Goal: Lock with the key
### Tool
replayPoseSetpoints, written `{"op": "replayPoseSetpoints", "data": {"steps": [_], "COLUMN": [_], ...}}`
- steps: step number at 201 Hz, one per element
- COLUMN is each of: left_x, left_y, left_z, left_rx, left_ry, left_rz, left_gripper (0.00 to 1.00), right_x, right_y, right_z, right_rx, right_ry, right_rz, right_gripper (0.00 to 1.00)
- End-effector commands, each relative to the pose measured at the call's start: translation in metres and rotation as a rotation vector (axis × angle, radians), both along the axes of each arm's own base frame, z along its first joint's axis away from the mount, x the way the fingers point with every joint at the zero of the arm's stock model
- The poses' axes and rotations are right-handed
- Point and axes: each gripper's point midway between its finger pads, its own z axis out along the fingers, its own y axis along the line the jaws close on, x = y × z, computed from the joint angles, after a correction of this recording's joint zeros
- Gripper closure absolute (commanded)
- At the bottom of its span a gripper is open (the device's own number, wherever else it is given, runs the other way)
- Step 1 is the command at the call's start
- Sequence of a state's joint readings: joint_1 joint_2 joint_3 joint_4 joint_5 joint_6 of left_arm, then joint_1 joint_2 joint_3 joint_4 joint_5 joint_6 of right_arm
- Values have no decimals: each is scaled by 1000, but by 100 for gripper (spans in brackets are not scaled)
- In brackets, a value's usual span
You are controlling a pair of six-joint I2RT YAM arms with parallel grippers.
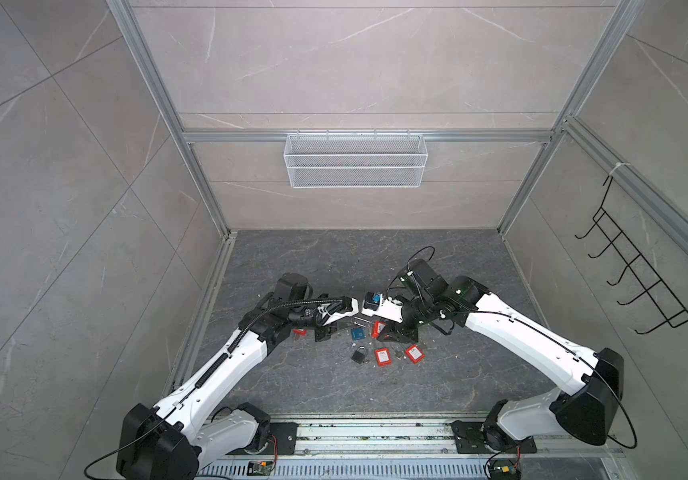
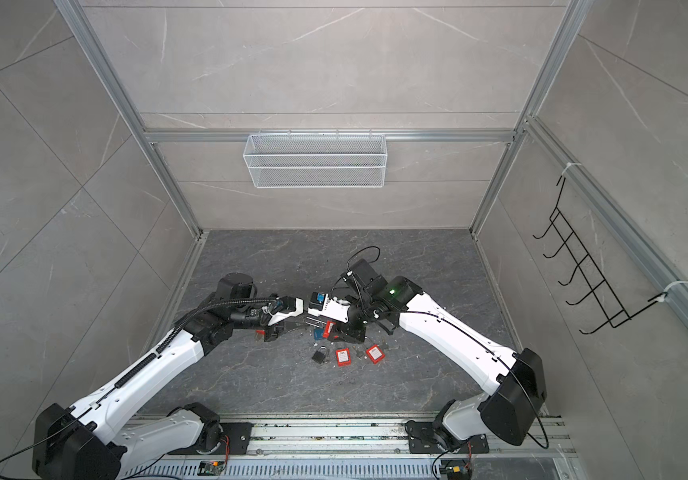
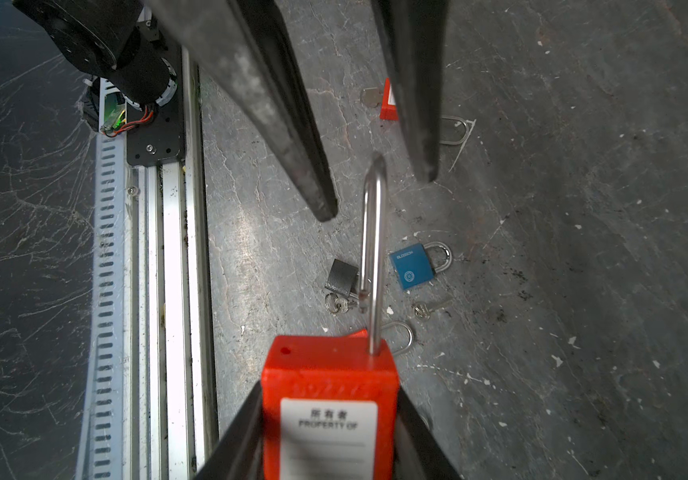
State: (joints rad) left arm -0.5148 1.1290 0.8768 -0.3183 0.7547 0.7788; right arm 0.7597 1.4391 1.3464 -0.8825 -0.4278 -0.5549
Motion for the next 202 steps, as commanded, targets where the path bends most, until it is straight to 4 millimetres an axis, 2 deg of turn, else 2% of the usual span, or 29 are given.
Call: {"op": "replayPoseSetpoints", "data": {"steps": [1, 59, 86, 101, 118, 141, 173, 202], "left_x": [-9, -18, -21, -24, -24, -23, -27, -32], "left_y": [-7, -12, -12, -13, -14, -14, -16, -14], "left_z": [14, 16, 17, 19, 24, 30, 33, 35], "left_rx": [-31, -43, -46, -59, -86, -140, -198, -219], "left_ry": [4, 40, 76, 95, 101, 104, 131, 130], "left_rz": [-78, -122, -131, -134, -123, -97, -93, -96], "left_gripper": [73, 100, 100, 100, 100, 100, 100, 100], "right_x": [-2, 6, 13, 21, 28, 28, 23, 13], "right_y": [4, 3, 2, -1, -6, -14, -24, -30], "right_z": [7, 10, 18, 22, 26, 32, 28, 20], "right_rx": [16, 5, 13, 7, -9, -14, -33, -59], "right_ry": [3, -30, -95, -149, -199, -250, -268, -246], "right_rz": [28, 14, 2, -26, -52, -55, -53, -18], "right_gripper": [93, 91, 88, 77, 49, 30, 27, 31]}}
